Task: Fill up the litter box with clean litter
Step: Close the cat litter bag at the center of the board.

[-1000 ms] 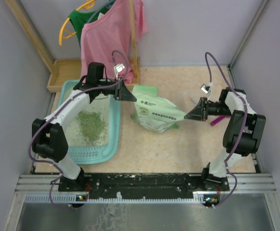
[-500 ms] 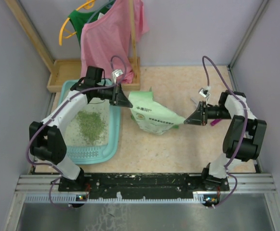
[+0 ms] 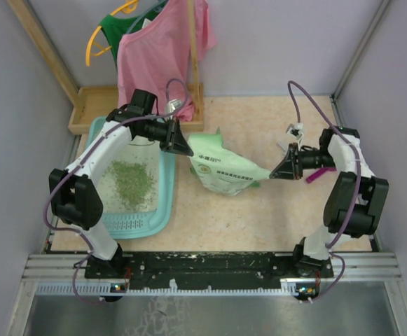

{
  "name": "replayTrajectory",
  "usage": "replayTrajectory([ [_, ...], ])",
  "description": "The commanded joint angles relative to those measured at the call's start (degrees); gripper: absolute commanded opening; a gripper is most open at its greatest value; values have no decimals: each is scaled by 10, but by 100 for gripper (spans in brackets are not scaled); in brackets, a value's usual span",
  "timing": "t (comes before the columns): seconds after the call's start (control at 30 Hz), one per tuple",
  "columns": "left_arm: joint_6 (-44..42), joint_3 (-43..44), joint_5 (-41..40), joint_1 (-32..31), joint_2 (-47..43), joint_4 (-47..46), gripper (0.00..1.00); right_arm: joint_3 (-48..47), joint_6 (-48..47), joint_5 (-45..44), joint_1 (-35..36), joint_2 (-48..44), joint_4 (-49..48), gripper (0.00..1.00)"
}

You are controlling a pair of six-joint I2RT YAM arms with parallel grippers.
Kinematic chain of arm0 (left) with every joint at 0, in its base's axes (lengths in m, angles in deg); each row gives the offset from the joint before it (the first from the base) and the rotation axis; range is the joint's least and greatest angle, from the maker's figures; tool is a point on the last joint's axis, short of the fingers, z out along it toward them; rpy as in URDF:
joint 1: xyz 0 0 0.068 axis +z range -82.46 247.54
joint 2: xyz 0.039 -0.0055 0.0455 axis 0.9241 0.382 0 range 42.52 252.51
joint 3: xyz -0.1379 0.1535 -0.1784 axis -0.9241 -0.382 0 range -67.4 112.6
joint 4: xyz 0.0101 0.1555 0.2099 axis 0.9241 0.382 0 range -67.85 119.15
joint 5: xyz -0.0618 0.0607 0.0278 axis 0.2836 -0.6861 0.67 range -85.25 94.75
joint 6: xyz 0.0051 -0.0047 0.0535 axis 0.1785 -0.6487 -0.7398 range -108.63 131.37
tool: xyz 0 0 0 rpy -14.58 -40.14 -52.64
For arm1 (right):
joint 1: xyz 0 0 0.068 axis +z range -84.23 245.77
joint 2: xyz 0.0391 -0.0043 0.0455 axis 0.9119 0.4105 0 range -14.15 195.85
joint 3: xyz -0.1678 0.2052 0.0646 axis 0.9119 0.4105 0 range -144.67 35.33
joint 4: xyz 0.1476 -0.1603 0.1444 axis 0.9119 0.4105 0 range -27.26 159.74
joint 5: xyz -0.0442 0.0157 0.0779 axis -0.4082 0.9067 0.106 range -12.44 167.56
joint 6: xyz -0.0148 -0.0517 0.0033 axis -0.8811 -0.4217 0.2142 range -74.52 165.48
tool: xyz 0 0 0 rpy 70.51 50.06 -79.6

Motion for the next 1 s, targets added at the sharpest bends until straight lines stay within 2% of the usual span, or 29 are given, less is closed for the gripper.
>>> replayTrajectory([
  [0.0, -3, 20, -24, -2, 10, 46, 0, -17, 4, -58, 0, -82, -89, 19],
  [0.07, 1, 21, -26, -3, 12, 51, 0, 5, 55, -92, 2, -148, -184, 30],
  [0.17, 9, 19, -26, -5, 14, 52, 0, 41, 84, -159, 26, -237, -312, 35],
  [0.23, 16, 19, -25, -7, 15, 52, 0, 46, 73, -176, 47, -270, -343, 39],
  [0.47, 26, 25, -21, -7, 21, 49, 0, -3, 31, -184, 142, -261, -304, 44],
  [0.67, 34, 28, -21, -8, 22, 44, 0, -34, -9, -250, 270, -249, -264, 42],
  [0.8, 41, 31, -23, -8, 18, 38, 0, -51, -3, -303, 337, -252, -262, 41],
  [0.97, 47, 29, -22, -8, 16, 28, 0, -48, 37, -347, 379, -250, -303, 40],
])
